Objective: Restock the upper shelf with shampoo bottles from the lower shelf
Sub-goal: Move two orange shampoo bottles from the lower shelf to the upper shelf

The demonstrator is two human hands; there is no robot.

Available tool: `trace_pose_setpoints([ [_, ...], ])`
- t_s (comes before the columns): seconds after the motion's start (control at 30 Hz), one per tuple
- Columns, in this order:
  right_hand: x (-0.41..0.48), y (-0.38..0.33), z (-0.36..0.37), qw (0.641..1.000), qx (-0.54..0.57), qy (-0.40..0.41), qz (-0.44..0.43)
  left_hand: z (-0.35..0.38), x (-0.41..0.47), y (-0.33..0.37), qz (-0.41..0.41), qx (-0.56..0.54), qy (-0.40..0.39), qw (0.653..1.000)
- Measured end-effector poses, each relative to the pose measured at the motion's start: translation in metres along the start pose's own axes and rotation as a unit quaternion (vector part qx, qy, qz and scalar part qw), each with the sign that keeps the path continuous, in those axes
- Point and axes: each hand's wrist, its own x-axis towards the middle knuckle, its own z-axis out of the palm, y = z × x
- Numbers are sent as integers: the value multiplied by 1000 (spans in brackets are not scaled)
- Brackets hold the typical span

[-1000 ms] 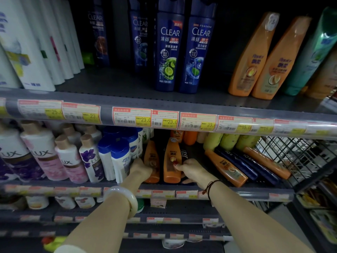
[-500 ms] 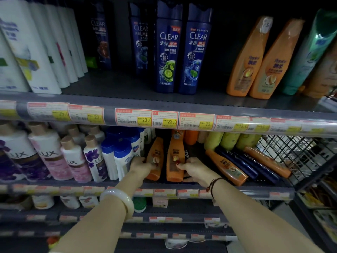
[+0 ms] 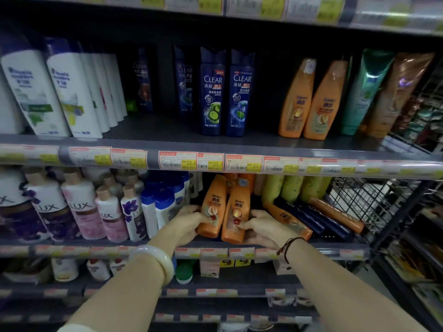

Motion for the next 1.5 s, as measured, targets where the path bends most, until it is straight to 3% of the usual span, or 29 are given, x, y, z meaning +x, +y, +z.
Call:
trace_pose_setpoints([
  [0.63, -95, -9, -39, 989, -111, -88, -52, 31, -74, 24, 39, 211, -107, 971],
  [1.17, -147, -85, -80, 982, -127, -41, -135, 81, -107, 107, 200, 283, -111, 932],
  [1.5, -158, -154, -113, 964, -138, 10, -227, 121, -105, 173, 289, 257, -95, 917],
])
